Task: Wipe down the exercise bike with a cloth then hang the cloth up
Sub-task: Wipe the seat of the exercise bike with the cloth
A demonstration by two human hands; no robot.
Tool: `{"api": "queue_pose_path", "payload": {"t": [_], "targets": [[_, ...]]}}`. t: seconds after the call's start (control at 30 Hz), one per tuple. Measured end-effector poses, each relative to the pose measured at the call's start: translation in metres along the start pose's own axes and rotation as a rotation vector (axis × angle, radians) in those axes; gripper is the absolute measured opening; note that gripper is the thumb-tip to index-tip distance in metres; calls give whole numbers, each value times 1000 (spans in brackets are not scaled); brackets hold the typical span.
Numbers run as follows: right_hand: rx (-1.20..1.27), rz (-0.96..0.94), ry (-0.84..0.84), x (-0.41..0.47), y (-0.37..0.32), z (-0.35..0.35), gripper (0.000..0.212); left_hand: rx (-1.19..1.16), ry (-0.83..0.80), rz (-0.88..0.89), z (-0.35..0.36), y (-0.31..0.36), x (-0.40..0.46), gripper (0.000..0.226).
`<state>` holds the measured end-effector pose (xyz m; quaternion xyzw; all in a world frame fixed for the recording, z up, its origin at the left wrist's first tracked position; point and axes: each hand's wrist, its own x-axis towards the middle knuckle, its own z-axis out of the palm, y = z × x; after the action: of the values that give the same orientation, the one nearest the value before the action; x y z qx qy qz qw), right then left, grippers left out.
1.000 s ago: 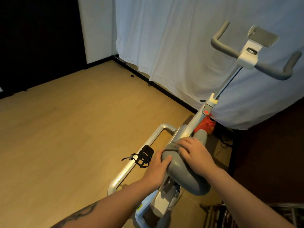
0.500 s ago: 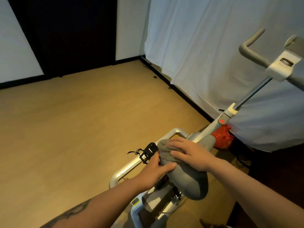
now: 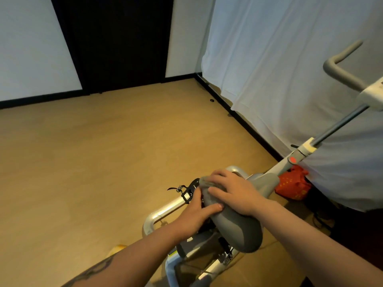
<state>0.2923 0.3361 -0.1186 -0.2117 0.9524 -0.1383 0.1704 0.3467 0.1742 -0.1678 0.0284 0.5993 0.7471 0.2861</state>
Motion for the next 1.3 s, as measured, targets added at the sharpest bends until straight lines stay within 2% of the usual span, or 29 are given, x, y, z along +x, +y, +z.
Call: {"api": "queue_pose_path", "payload": {"t": [0.07,0.13,0.2,0.27,0.33,0.4,0.47,0.5,0.6,0.7,0.77,0.83,0.87,0.97,1.07,1.13,1.23,1.3], "targets": [[63,-51,-28,-5,1,-4,60,45,-2,-3,-4,-1,2,68],[114,47,-46,3,7,-10,50,74,-2,-10,-6,1,4,67],[47,121,-7,8,-1,-7,38,97,-1,-3,-7,4,5,56],[-33,41,61,-1,-18,1,44,187,-37,27,-10,5,6,50],[27,-24,92,-13,-19,4,51,252,-78,65,-15,6,5,55],[128,96,115,-19,-7,0,48,256,-84,48,-18,7,5,72],[195,250,242,-26,-2,1,41,293,-74,50,-18,11,10,88],[220,316,328,-32,-7,5,40,353,-85,67,-18,16,16,87],[169,363,473,-61,-44,30,51,484,-76,144,-14,28,26,63],[138,478,478,-90,-56,50,55,593,-144,174,-7,37,37,36],[218,639,585,-92,-59,55,50,701,-147,221,0,41,47,36],[330,876,707,-79,-76,62,47,819,-147,239,10,47,56,36],[291,968,728,-71,-89,68,49,872,-158,242,15,50,60,35],[158,1064,689,-57,-103,71,60,979,-172,254,24,54,67,31],[411,1246,713,-51,-70,52,52,1013,-88,259,26,53,68,26],[411,1331,719,-43,-68,47,53,1020,-71,257,26,52,66,26],[181,1258,668,-41,-99,62,52,1009,-100,287,24,51,65,28],[182,1151,704,-53,-92,67,50,1004,-115,288,24,51,67,28]]}}
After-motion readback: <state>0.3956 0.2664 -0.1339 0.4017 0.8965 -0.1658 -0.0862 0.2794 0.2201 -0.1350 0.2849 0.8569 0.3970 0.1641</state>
